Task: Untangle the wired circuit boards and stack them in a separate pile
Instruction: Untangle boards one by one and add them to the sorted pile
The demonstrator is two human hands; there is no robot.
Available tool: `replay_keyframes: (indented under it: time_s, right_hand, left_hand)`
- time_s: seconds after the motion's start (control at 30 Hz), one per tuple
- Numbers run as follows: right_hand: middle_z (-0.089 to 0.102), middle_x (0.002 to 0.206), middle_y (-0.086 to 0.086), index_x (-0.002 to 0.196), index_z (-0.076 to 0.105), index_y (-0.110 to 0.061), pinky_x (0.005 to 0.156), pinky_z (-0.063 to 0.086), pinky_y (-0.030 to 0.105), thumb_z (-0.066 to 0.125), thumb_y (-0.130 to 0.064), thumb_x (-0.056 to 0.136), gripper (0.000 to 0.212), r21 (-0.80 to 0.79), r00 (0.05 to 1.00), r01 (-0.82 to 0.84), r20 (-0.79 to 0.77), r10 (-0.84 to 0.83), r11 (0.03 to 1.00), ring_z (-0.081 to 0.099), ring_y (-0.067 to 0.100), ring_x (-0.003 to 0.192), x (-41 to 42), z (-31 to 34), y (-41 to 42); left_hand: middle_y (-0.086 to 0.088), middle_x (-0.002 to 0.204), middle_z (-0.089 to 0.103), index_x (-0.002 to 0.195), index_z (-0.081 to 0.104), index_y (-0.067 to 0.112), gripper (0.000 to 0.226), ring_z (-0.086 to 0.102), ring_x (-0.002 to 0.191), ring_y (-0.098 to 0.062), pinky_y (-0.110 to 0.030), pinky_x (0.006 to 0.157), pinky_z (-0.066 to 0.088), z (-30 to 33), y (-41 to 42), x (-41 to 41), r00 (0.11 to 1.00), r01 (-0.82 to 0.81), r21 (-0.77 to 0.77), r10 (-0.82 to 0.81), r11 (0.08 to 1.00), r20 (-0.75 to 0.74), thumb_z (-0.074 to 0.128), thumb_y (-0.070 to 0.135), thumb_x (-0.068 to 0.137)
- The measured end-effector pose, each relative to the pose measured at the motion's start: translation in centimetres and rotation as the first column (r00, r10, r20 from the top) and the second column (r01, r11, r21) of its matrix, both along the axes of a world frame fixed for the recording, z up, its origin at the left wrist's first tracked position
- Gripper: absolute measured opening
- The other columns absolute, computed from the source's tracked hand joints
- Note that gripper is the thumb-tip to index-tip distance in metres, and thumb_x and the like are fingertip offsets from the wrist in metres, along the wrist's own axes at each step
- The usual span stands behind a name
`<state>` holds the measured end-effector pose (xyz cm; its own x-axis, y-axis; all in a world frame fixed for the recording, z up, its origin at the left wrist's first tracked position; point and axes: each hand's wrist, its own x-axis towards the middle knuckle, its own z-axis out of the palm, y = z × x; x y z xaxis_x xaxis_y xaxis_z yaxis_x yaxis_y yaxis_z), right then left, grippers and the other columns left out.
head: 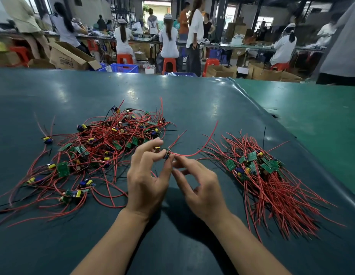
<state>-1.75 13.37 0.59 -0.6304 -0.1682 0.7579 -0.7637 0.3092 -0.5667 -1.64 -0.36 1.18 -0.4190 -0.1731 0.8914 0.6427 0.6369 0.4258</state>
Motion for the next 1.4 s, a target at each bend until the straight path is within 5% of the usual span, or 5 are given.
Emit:
replay_keyframes:
  time_s: [0.37, 0.6, 0.87, 1.1, 1.4]
  right_hand:
    - [0.068, 0.068, -0.003, 0.083, 0.074, -0.020, 0.049, 0.049, 0.021, 0.062, -0.008, 0.095, 0.021, -0.493, 0.918, 0.205, 0.396, 0.008, 0.846, 0.062, 0.007, 0.061, -0.2, 1.2, 1.0]
    - [0.065, 0.071, -0.007, 0.088, 0.066, -0.018, 0.044, 0.052, 0.025, 0.075, -0.020, 0.081, 0.012, -0.374, 0.790, -0.165, 0.503, 0.349, 0.913, 0.061, 0.009, 0.062, 0.3, 0.1, -0.2]
    - [0.068, 0.073, 0.015, 0.088, 0.068, -0.008, 0.040, 0.046, 0.023, 0.058, -0.023, 0.096, 0.020, -0.441, 0.861, 0.049, 0.474, 0.186, 0.896, 0.062, 0.017, 0.059, 0.4, 1.0, 0.9]
    - [0.072, 0.090, 0.007, 0.105, 0.063, -0.009, 0.041, 0.047, 0.018, 0.060, -0.026, 0.096, 0.020, -0.809, 0.813, 0.416, 0.535, 0.228, 0.416, 0.067, 0.013, 0.054, -0.9, 2.7, 3.9]
    - [0.063, 0.059, 0.005, 0.090, 0.065, -0.004, 0.034, 0.041, 0.022, 0.057, -0.028, 0.099, 0.027, -0.435, 0.686, 0.241, 0.709, 0.165, 0.867, 0.054, 0.015, 0.040, -0.2, 1.1, 1.9]
  left_hand:
    - [-0.013, 0.096, 0.068, 0.071, 0.065, -0.004, 0.015, 0.066, 0.087, -0.031, -0.046, 0.075, 0.054, 0.0, -0.2, -0.2, 0.998, 0.056, -0.112, -0.053, 0.992, 0.025, 0.078, -0.004, 0.079]
    - [-0.013, 0.118, 0.068, 0.087, 0.070, -0.001, 0.004, 0.067, 0.107, -0.022, -0.034, 0.089, 0.054, -0.2, -0.1, 0.1, 0.975, 0.219, -0.241, -0.218, 0.945, 0.031, 0.069, 0.003, 0.086]
    - [-0.014, 0.128, 0.062, 0.112, 0.069, 0.000, 0.035, 0.059, 0.120, -0.028, -0.041, 0.101, 0.047, 0.2, -0.4, -0.8, 0.982, 0.185, -0.325, -0.164, 0.927, 0.092, 0.080, 0.011, 0.080]
    - [-0.004, 0.085, 0.067, 0.087, 0.065, 0.019, 0.035, 0.060, 0.086, -0.031, -0.042, 0.081, 0.041, -0.2, -3.8, -0.3, 0.709, -0.375, -0.290, 0.474, 0.880, 0.521, 0.062, 0.054, 0.087]
    - [0.001, 0.092, 0.067, 0.094, 0.069, 0.025, 0.037, 0.064, 0.090, -0.026, -0.036, 0.077, 0.045, -0.4, -2.7, 0.0, 0.684, -0.188, -0.432, 0.434, 0.882, 0.587, 0.067, 0.058, 0.077]
